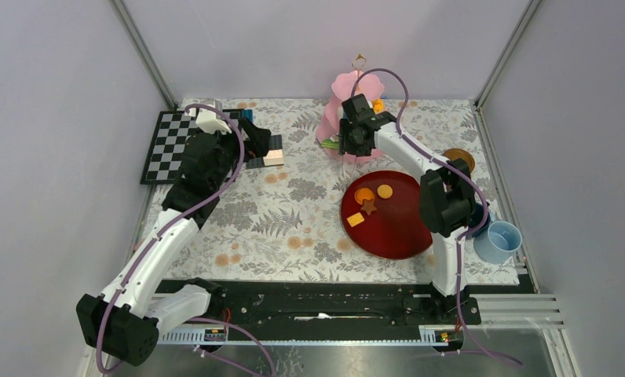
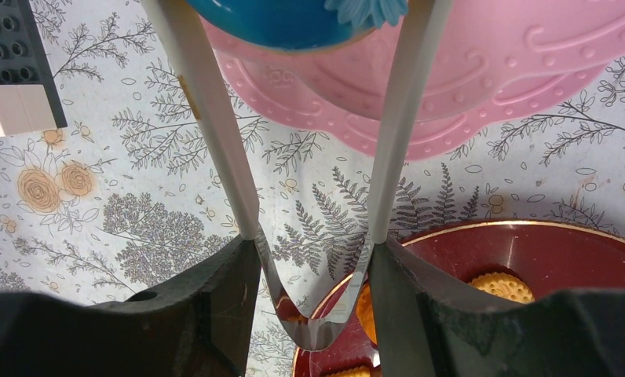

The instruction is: Serve the afternoon tea

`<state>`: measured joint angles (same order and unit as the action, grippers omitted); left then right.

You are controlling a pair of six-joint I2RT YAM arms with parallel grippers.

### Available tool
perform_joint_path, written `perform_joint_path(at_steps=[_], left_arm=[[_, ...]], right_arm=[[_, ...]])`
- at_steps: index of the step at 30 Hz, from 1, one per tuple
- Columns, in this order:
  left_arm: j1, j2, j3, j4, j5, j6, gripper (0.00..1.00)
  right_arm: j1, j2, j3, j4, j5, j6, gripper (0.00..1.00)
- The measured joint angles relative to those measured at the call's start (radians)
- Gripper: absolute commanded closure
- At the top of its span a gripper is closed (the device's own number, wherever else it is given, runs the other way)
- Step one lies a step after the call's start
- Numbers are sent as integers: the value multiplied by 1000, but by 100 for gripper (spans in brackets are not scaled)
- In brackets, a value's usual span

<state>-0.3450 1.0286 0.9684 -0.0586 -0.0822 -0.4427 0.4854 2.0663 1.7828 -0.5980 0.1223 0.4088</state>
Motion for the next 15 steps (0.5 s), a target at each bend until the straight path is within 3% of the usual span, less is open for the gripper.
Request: perform_joint_path(at_steps=[15], left_arm=[[1,2,0,0,0,0,1]], right_arm=[[0,0,4,6,16,-1,41]])
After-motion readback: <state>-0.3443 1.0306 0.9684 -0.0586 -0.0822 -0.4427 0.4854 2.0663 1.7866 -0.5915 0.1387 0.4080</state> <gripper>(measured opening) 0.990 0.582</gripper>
